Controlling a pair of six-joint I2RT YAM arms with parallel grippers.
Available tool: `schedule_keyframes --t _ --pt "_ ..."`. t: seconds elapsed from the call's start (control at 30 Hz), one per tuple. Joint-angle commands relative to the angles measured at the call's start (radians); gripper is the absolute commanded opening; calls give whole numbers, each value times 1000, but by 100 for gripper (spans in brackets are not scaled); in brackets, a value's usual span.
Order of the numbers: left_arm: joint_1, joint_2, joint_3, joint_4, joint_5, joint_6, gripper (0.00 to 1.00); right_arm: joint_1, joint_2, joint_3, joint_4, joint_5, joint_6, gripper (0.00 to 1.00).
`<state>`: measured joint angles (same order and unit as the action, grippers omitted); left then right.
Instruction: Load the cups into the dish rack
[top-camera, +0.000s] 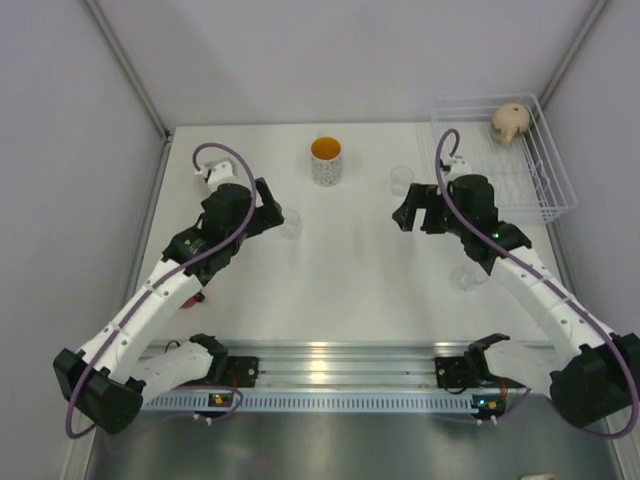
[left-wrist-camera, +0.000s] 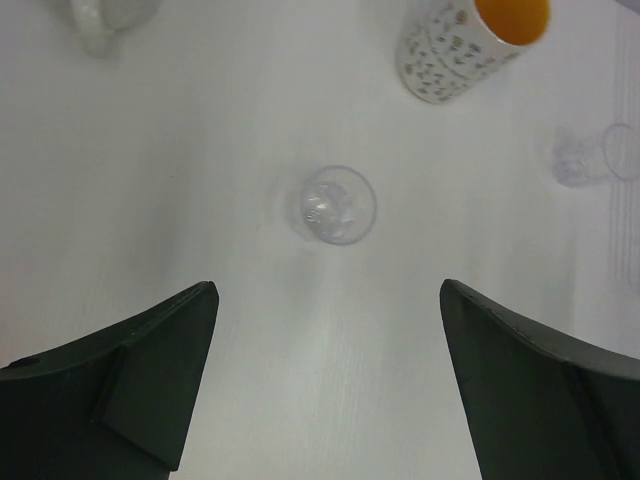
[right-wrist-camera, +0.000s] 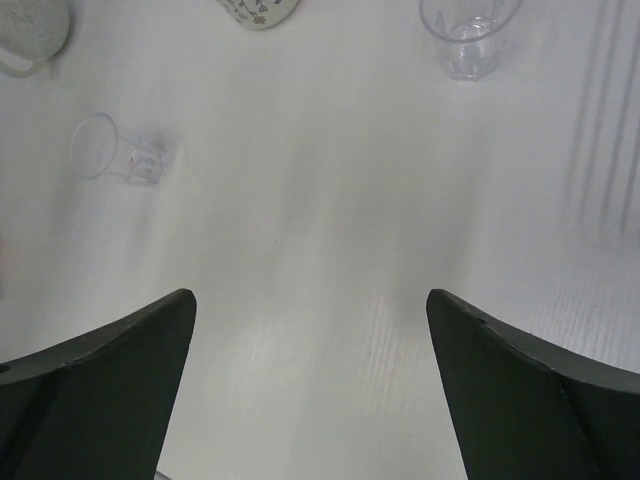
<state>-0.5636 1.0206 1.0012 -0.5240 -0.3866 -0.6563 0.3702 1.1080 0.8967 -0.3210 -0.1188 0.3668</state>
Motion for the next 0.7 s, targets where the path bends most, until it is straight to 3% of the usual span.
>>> schedule_keyframes --t 0.0,0.13,0.37,0.67 --pt "130 -27 34 -106 -1 -52 98 10 -91 -38 65 21 -23 99" --pt "270 -24 47 -198 -2 -82 98 9 -137 -48 86 -37 -9 99" --pt "508 24 -3 -222 68 -68 98 10 -183 -67 108 -47 -2 99" --pt "651 76 -96 -229 49 -66 98 9 -195 -79 103 -48 0 99"
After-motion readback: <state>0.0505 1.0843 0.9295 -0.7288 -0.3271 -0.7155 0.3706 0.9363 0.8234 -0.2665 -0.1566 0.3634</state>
